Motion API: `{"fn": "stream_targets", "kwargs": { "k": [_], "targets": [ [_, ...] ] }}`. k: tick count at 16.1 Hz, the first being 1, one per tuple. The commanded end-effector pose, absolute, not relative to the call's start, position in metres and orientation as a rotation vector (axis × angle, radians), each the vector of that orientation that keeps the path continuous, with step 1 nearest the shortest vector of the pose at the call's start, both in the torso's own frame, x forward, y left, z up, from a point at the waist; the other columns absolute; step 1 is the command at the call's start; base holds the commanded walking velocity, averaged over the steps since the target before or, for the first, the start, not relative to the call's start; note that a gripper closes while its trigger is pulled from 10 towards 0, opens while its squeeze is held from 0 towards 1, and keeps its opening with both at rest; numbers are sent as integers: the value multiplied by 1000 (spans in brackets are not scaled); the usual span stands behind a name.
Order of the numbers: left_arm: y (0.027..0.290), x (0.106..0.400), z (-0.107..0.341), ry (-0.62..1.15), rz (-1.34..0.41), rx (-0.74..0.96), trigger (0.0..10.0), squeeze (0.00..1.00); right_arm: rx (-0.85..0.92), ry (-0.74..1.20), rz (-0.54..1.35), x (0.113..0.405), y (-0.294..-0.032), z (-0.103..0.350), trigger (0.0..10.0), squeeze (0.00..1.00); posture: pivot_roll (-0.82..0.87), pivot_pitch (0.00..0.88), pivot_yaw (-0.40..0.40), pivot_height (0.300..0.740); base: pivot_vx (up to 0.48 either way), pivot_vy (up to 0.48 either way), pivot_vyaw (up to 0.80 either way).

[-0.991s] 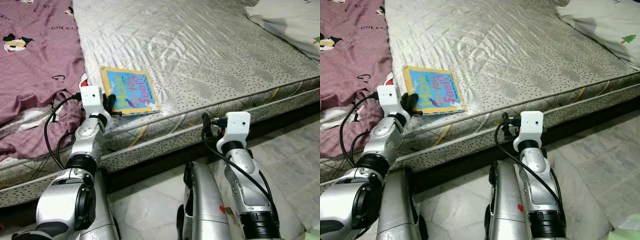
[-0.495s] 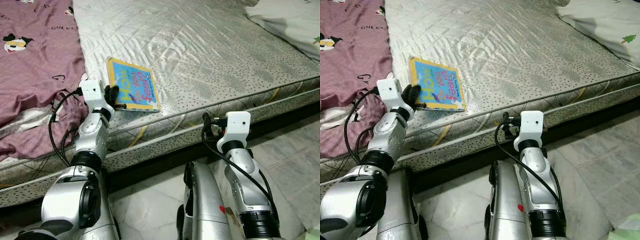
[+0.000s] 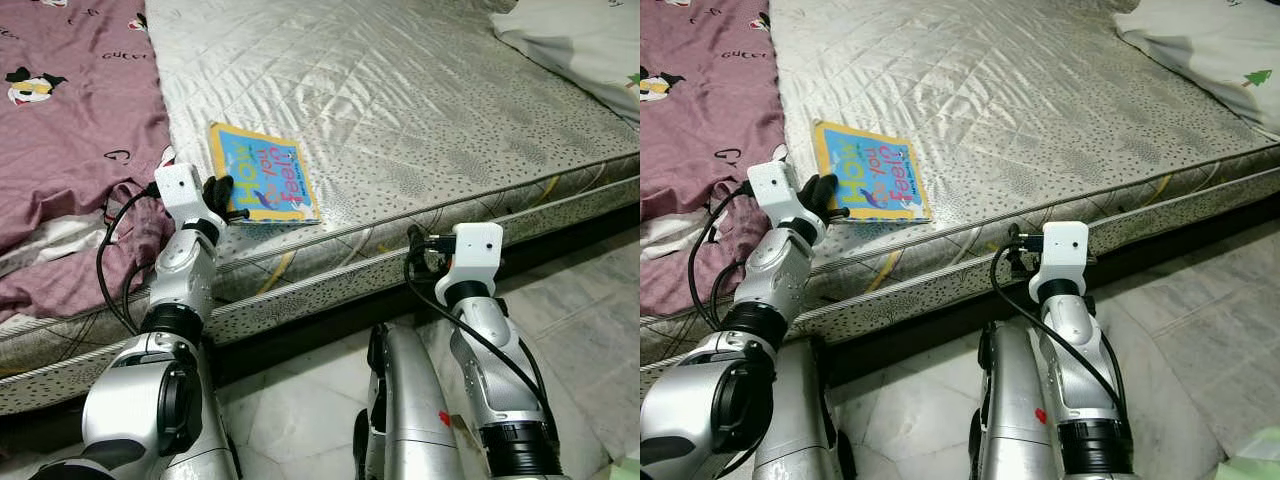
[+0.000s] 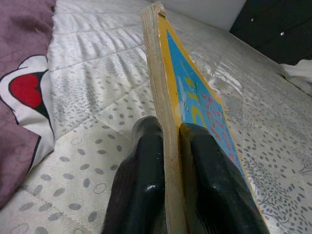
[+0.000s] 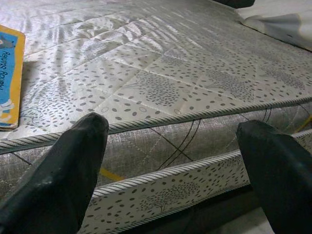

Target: Clean up the room

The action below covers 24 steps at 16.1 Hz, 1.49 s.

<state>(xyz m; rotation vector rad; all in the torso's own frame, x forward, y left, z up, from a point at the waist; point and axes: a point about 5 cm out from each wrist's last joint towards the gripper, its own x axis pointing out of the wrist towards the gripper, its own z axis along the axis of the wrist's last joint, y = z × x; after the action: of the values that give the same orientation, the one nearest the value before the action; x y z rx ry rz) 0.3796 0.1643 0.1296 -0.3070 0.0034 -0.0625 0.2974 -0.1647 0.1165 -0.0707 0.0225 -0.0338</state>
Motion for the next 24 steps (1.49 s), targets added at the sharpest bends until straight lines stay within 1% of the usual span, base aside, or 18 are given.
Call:
{"fn": "stream_targets", "kwargs": {
  "k": [1, 12, 17, 18, 19, 21, 23, 24],
  "targets": [
    [163, 378, 125, 26, -70, -320, 10000, 1000, -79, 17, -45, 299, -169, 118, 10000, 0, -46, 36, -45, 453, 0, 0, 0],
    [167, 369, 100, 104, -41, -465, 10000, 1000, -80, 18, -52, 299, -169, 118, 10000, 0, -52, 36, -44, 453, 0, 0, 0],
    [166, 364, 90, 87, -48, -678, 10000, 1000, -90, 18, -50, 299, -172, 118, 10000, 0, -61, 29, -49, 453, 0, 0, 0],
    [165, 362, 86, 92, -52, -750, 10000, 1000, -95, 17, -49, 299, -173, 119, 10000, 0, -66, 28, -49, 453, 0, 0, 0],
    [165, 361, 83, 108, -50, -788, 10000, 0, -97, 16, -49, 299, -173, 119, 10000, 0, -68, 27, -50, 453, 0, 0, 0],
    [158, 357, 72, 191, -71, -924, 10000, 0, -109, 13, -54, 299, -177, 121, 10000, 0, -86, 26, -53, 453, 0, 0, 0],
    [154, 355, 68, 235, -87, -965, 10000, 0, -113, 12, -56, 299, -179, 121, 10000, 0, -94, 28, -54, 453, 0, 0, 0],
    [147, 351, 62, 291, -113, -991, 10000, 0, -118, 12, -57, 298, -180, 121, 10000, 0, -99, 30, -55, 453, 0, 0, 0]
  ]
}}
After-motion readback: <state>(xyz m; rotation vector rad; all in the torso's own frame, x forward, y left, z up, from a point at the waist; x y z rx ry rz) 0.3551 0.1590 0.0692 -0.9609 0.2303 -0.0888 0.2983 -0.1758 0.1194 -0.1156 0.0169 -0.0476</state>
